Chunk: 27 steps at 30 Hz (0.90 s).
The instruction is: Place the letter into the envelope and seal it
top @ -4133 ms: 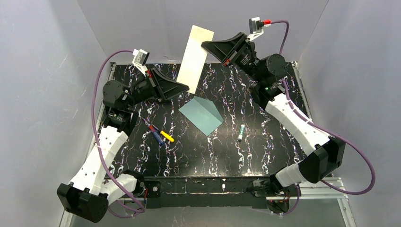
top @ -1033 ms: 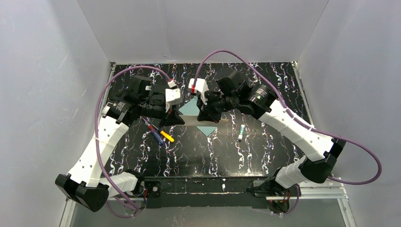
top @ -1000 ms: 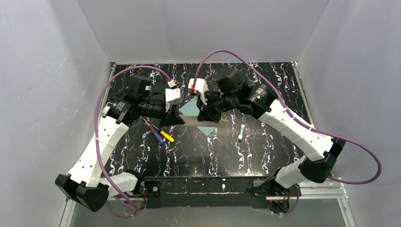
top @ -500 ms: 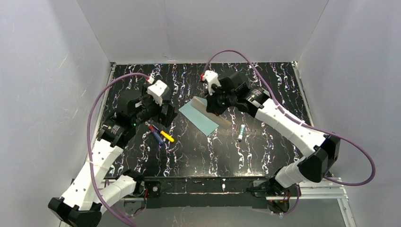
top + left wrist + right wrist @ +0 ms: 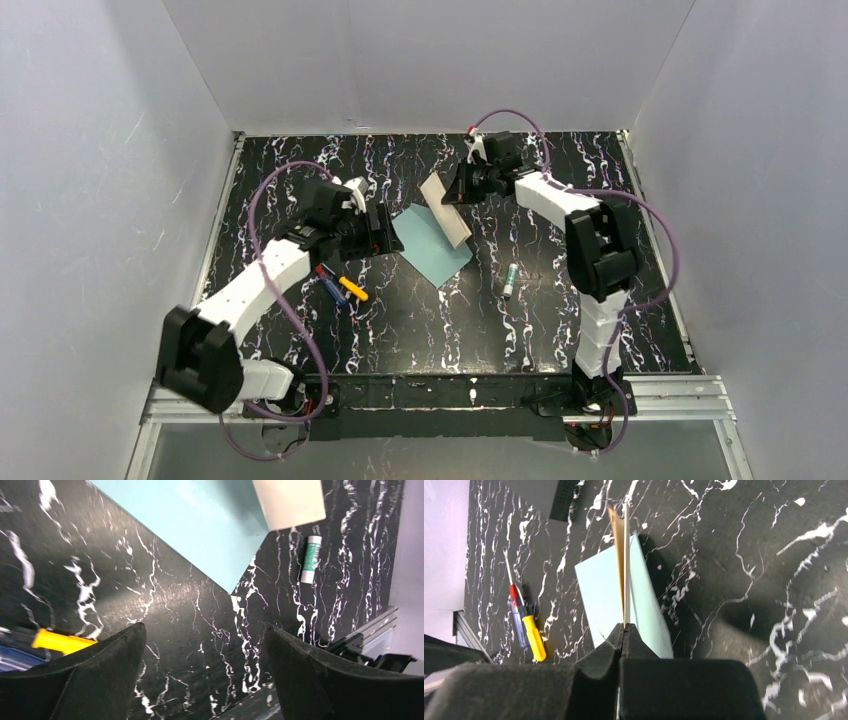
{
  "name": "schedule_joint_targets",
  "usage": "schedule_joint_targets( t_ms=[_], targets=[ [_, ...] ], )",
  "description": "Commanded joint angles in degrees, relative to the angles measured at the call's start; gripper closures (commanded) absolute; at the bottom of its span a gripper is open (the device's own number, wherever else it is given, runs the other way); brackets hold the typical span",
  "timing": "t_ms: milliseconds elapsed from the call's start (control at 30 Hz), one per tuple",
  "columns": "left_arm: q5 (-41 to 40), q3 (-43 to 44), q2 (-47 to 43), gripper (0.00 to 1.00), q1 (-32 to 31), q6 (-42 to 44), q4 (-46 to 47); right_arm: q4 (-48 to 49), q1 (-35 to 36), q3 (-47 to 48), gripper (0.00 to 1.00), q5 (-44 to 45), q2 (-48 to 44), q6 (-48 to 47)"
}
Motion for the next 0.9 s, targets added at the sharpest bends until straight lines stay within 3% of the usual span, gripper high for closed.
schedule_joint_targets(
  t_ms=[0,200,433,667,867],
  targets=[
    [2.7,3.8,9.0,0.16,0.1,-10.9,1.1,5.4,-0.7,8.1,0.99,-8.8,6.0,0.9],
    [-1.5,13.7,25.2,0.19,0.2,-13.9,-2.9,8.5,-2.1,8.2,0.99,-10.0,9.5,-4.8],
    [-4.1,26.7,40.0,0.22,0.5,-13.2,-9.1,21.5,-4.8,-1.6,0.99,-9.8,7.6,-6.2],
    [-13.4,30.4,43.2,0.23,0.5,-12.8,-14.3,27.9,-4.5,-10.2,0.99,-8.2,4.0,1.9],
    [-4.5,30.8,45.3,0.29,0.6,-7.9,-8.7,34.7,-4.3,-22.2,0.99,-2.4,-1.9,5.7]
  ],
)
